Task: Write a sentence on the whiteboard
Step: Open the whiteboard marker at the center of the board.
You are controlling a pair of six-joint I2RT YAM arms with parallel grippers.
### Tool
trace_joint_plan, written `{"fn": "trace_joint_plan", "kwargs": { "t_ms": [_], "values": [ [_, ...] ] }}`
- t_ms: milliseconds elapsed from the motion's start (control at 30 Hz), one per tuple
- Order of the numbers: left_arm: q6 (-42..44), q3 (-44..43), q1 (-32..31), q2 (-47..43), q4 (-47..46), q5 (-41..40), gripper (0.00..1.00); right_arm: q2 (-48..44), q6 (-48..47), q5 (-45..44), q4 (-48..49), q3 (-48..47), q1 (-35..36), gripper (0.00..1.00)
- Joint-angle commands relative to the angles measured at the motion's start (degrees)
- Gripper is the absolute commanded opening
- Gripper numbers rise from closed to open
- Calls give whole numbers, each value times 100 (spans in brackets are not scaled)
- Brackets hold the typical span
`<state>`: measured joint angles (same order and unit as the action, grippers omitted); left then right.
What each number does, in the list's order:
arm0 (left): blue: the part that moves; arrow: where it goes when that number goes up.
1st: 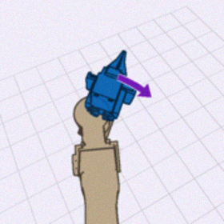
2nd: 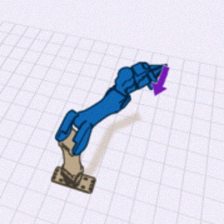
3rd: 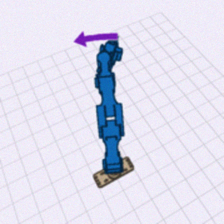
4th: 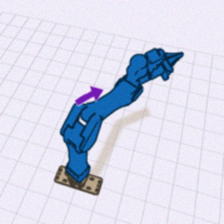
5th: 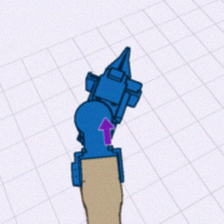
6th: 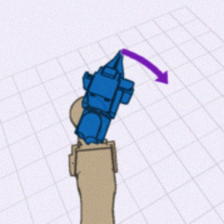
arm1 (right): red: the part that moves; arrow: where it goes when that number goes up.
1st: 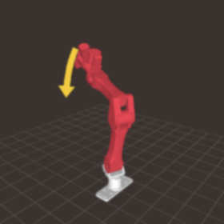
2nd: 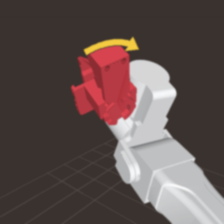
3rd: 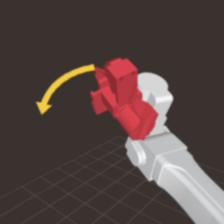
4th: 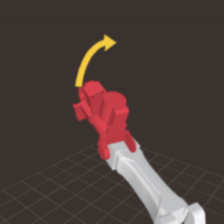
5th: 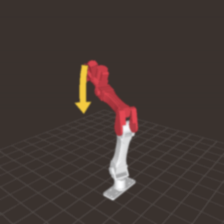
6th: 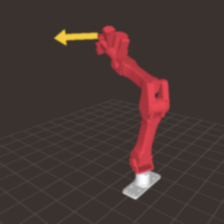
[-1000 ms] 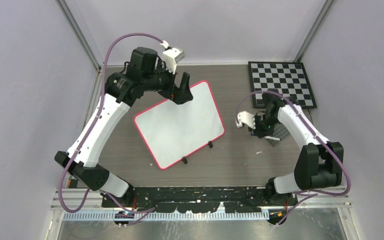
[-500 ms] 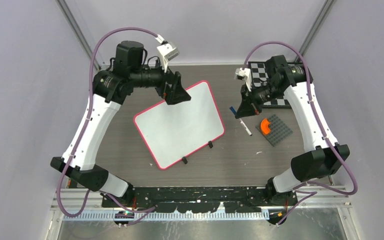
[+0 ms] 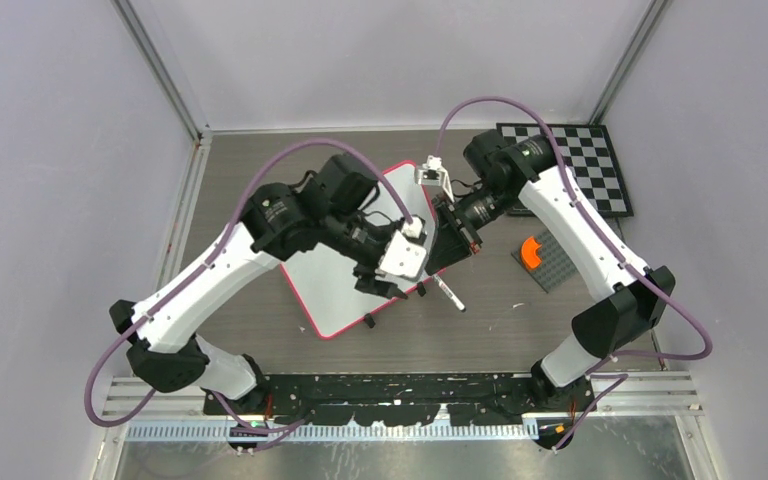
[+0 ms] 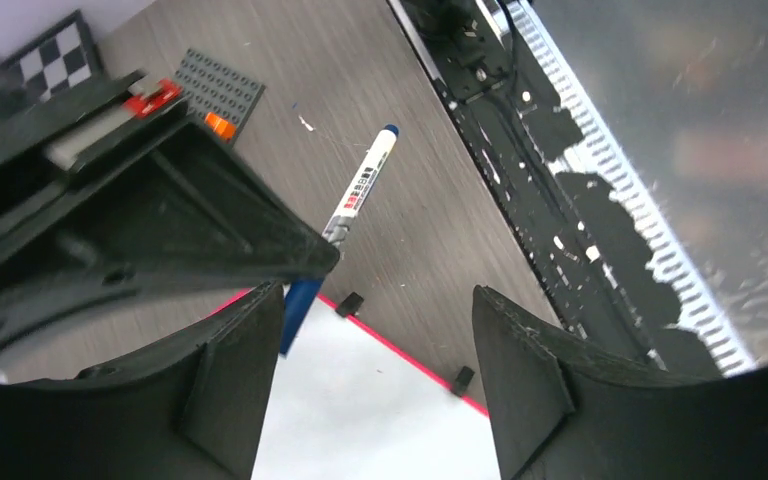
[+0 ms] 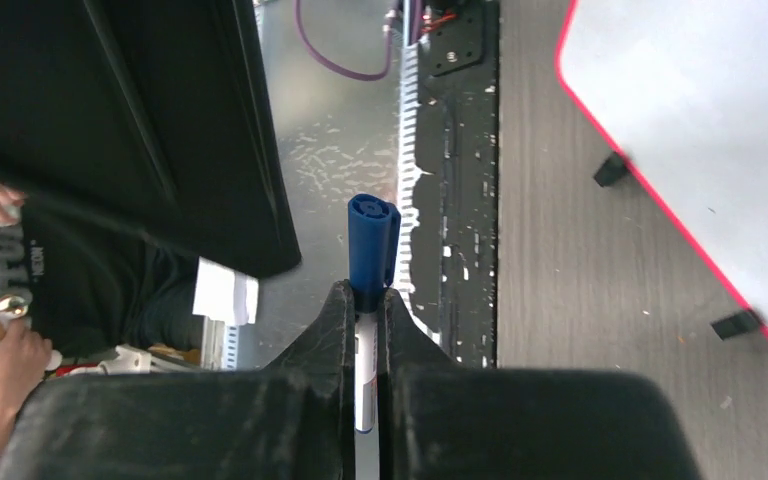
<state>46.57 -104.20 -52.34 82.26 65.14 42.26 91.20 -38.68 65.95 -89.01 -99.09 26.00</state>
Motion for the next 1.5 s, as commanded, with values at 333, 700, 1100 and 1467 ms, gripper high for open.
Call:
{"fn": "trace_joint_plan", "kwargs": {
  "t_ms": [333, 700, 1100, 1467],
  "values": [
    [1574, 352, -532, -110, -83, -1087, 54, -312, 12, 439, -1051, 262, 474, 0],
    [1842, 455, -694, -57, -9, -1457, 32, -214, 151, 537, -1039, 182, 529, 0],
    [336, 578, -584, -169, -332, -1675, 0, -39, 778, 470, -900, -384, 425, 61],
    [-2397, 878, 1156, -595, -1286, -434, 0, -1069, 3964, 45, 2346, 52, -715, 85]
  ]
}}
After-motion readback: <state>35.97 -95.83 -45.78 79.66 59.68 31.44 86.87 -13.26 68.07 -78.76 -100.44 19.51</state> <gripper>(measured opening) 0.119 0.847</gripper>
